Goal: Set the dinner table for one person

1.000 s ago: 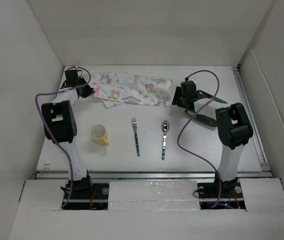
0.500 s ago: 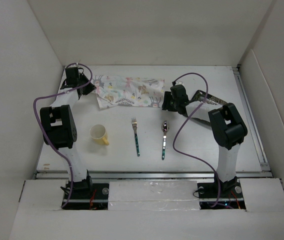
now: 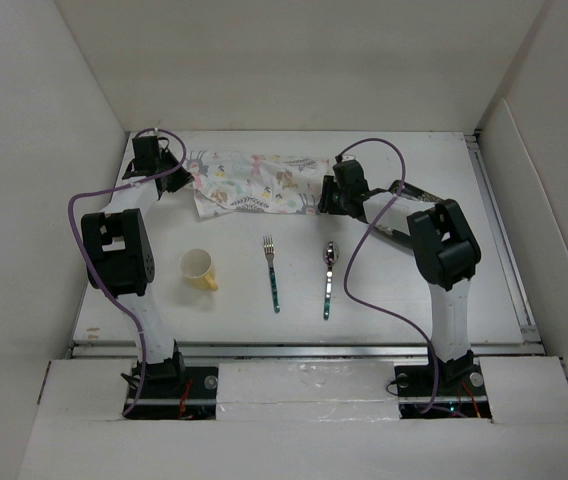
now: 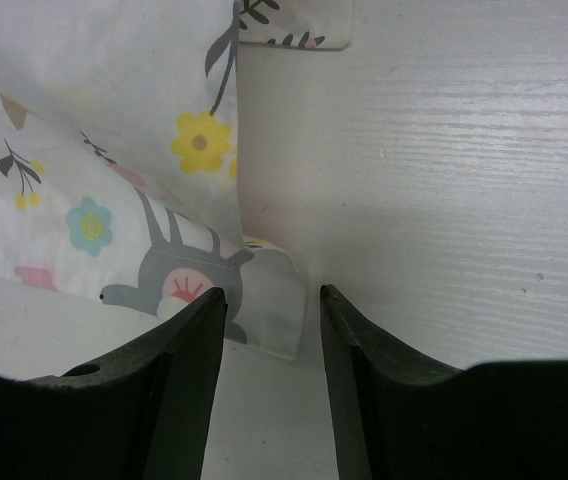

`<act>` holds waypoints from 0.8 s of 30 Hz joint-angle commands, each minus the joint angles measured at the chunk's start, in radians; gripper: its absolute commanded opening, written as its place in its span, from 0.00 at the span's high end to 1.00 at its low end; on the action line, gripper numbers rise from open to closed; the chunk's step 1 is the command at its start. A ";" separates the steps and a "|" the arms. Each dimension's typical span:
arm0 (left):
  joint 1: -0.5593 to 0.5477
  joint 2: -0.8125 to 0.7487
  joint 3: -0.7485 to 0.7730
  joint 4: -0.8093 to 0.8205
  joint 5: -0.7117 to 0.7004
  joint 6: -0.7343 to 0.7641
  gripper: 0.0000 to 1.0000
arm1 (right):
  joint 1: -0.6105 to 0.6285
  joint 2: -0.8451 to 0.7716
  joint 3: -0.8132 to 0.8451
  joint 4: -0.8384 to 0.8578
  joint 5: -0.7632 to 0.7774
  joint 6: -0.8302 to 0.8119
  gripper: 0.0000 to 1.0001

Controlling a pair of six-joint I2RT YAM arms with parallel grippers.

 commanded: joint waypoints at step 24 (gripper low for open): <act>-0.097 -0.208 0.234 -0.214 -0.336 0.188 1.00 | -0.142 -0.283 -0.131 0.092 -0.035 -0.020 1.00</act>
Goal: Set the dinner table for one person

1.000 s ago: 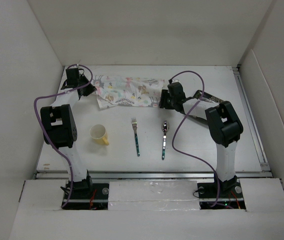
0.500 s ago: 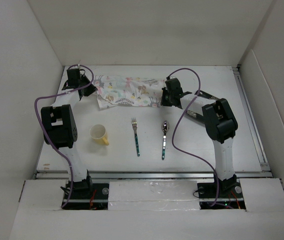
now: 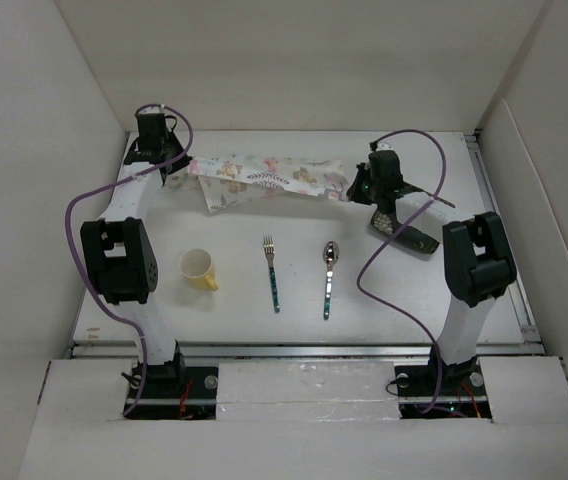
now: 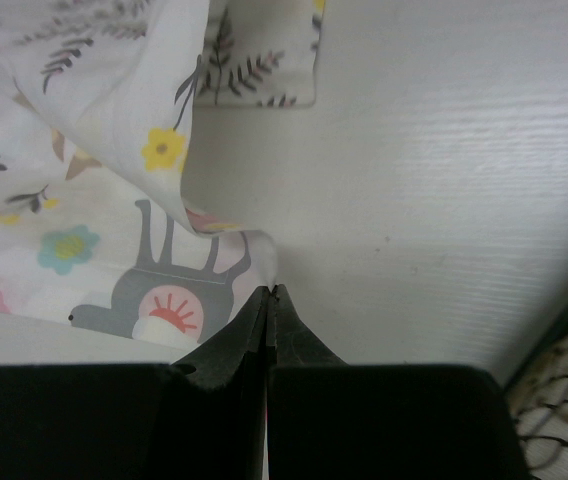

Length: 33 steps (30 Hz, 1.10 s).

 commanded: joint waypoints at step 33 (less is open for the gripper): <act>0.086 -0.199 -0.411 0.013 -0.211 -0.060 0.51 | -0.043 -0.056 -0.069 0.148 -0.093 -0.027 1.00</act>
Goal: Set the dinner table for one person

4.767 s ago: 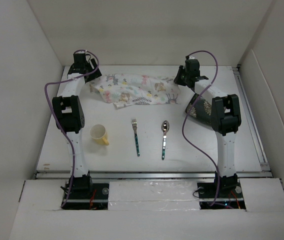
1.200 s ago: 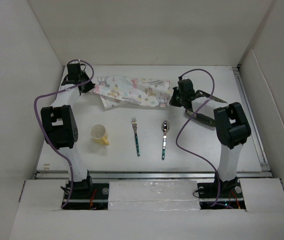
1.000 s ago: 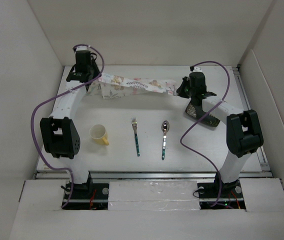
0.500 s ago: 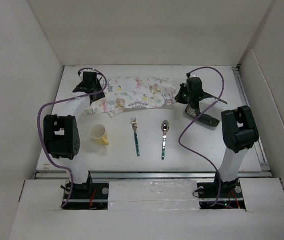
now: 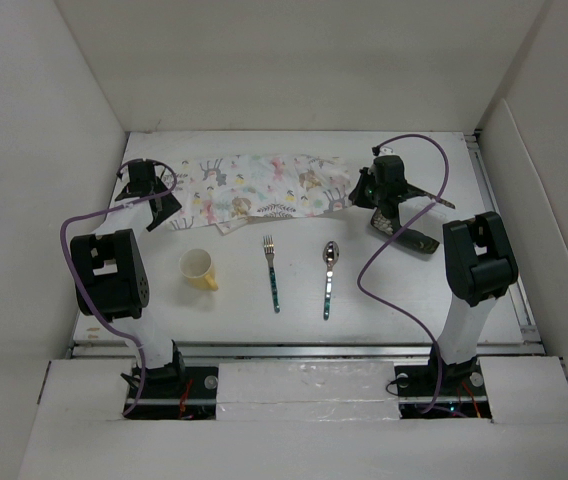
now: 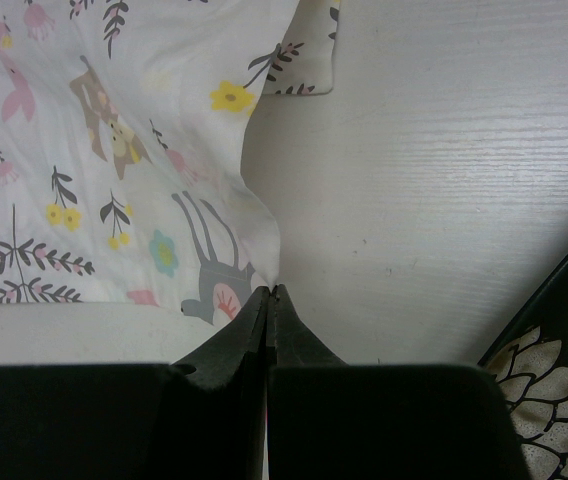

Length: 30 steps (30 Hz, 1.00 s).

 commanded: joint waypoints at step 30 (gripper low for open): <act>-0.033 0.135 0.026 -0.004 -0.088 -0.005 1.00 | 0.011 -0.062 -0.051 0.092 -0.035 -0.008 1.00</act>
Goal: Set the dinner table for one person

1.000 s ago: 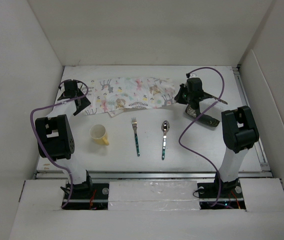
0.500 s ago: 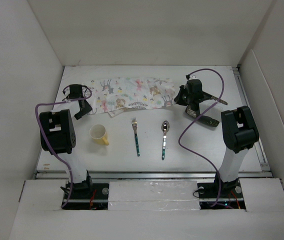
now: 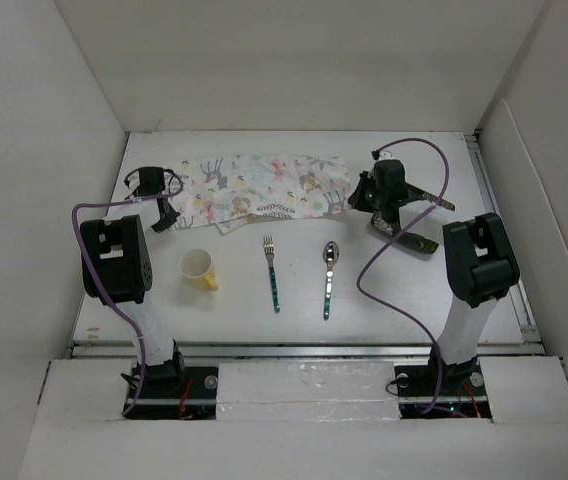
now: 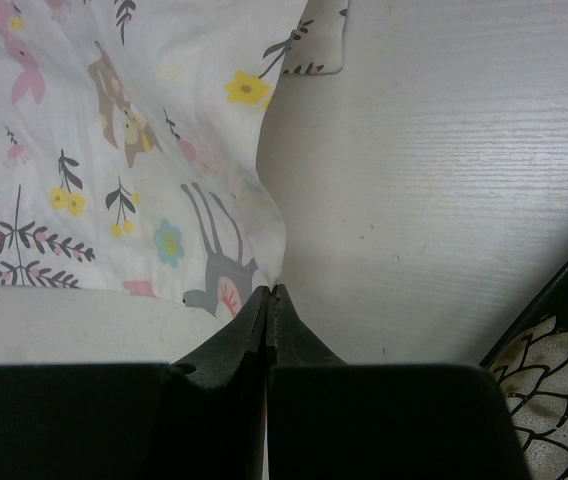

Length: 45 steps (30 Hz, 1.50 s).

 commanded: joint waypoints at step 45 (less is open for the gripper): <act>0.033 -0.300 0.526 0.215 0.425 -0.209 1.00 | -0.206 -0.330 0.499 -0.246 -0.169 0.001 1.00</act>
